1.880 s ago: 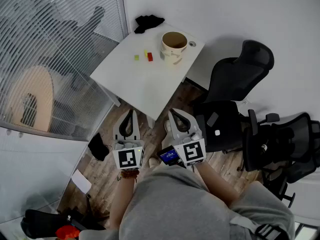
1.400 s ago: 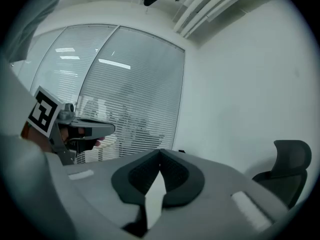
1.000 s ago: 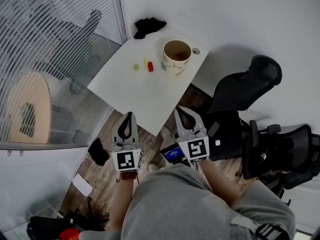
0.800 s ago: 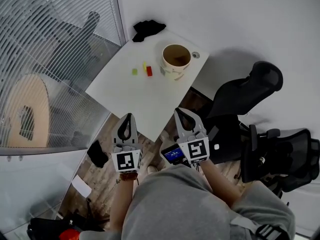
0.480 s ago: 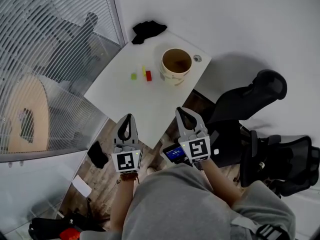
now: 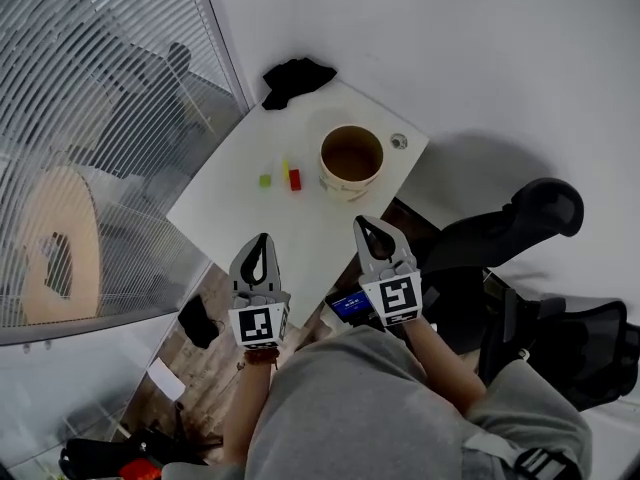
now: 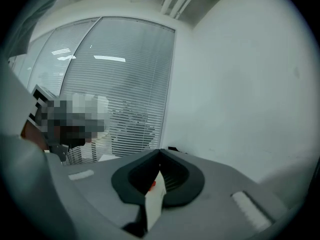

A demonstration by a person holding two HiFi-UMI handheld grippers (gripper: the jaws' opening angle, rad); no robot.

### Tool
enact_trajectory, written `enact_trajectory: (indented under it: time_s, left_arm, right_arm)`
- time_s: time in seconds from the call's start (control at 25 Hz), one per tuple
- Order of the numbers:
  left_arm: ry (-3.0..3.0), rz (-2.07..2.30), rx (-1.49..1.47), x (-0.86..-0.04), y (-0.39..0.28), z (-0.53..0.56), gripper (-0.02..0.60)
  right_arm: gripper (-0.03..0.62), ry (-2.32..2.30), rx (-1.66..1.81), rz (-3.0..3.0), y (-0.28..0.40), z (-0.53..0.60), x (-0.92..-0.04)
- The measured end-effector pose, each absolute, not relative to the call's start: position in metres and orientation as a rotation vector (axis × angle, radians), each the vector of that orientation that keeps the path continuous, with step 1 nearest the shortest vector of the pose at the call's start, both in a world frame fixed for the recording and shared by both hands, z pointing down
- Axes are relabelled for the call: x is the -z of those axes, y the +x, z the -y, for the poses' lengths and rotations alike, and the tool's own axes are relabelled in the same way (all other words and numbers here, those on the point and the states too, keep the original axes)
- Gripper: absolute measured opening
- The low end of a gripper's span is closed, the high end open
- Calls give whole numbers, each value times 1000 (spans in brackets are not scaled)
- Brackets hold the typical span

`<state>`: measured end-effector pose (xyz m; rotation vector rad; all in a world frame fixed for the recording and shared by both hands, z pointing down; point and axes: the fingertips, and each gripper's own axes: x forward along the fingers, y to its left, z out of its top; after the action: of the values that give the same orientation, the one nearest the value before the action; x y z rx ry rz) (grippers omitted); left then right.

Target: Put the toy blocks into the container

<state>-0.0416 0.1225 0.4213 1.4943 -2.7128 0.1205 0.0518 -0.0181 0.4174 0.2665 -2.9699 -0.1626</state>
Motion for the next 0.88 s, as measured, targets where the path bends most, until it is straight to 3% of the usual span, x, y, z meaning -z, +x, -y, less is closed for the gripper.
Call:
enact_trajectory:
  time_s: [0.44, 0.88]
  left_arm:
    - [1411, 2697, -135, -439, -80, -111, 6]
    - [1688, 2456, -118, -483, -172, -105, 6]
  right_arm:
    - [11, 215, 183, 2952, -11, 66, -425]
    - [11, 544, 173, 2823, -51, 51, -430]
